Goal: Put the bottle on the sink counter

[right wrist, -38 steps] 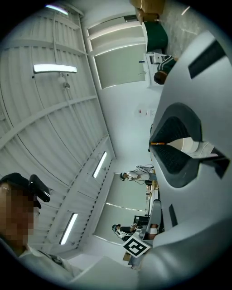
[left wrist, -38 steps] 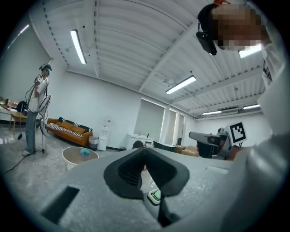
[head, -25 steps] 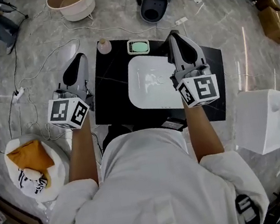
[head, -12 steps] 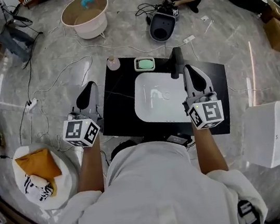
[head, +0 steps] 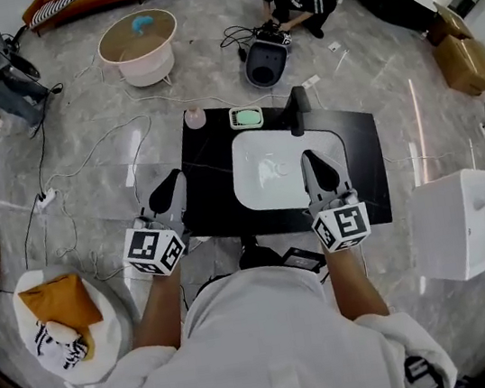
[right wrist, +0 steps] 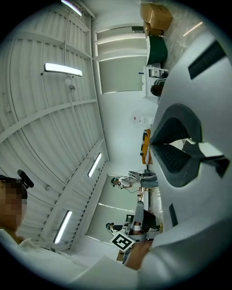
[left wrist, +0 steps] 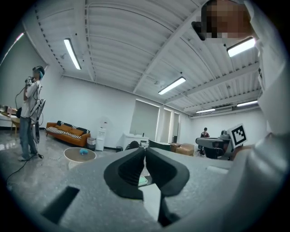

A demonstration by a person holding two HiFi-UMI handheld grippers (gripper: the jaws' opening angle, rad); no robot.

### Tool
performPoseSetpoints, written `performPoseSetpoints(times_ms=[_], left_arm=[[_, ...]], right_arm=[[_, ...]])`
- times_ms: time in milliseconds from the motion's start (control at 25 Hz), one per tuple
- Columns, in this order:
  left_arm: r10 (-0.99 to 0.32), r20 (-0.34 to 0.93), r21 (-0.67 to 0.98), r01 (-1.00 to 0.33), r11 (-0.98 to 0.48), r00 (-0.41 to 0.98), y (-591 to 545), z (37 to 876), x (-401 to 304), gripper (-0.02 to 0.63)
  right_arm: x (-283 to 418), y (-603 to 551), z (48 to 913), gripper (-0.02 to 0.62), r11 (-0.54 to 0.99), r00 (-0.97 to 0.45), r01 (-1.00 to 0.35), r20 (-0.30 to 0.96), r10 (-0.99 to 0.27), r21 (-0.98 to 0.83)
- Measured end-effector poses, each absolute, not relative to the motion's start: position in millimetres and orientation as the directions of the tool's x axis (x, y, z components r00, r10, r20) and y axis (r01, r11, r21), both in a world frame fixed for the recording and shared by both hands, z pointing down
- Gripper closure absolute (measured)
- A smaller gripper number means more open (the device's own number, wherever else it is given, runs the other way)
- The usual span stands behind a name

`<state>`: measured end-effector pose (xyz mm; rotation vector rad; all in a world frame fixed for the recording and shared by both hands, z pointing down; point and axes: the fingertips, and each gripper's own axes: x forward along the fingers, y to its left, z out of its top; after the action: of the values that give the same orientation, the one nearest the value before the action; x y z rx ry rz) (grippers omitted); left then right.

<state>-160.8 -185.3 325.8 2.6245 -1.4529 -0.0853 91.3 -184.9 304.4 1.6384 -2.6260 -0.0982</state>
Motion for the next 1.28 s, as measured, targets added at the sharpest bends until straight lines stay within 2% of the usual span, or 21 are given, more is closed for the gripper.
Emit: performPoseSetpoints(times_ms=[360, 600, 880, 1000, 1280], left_arm=[[-0.830, 0.068, 0.221, -0.819, -0.529, 0.554, -96, 375, -189, 0.589], [-0.795, 0.078, 0.236, -0.786, -0.572, 0.602, -67, 384, -175, 0.589], [-0.766, 0.032, 0.216, -0.753, -0.622, 0.642, -52, 352, -142, 0.589], [-0.761, 0.055, 0.207, -0.753, -0.625, 0.647, -48, 354, -125, 0.589], [-0.764, 0.092, 0.215, -0.762, -0.610, 0.638, -29, 367, -96, 0.589]], right_arm=[[52, -90, 340, 0.580, 0.441, -0.437, -0.895, 0.063, -0.897, 0.074], [51, -63, 350, 0.580, 0.434, -0.431, -0.900, 0.075, -0.899, 0.036], [74, -52, 322, 0.580, 0.457, -0.456, -0.889, 0.023, -0.889, 0.037], [89, -43, 311, 0.580, 0.488, -0.489, -0.871, -0.006, -0.872, 0.055], [133, -21, 333, 0.580, 0.511, -0.510, -0.860, 0.013, -0.860, 0.019]])
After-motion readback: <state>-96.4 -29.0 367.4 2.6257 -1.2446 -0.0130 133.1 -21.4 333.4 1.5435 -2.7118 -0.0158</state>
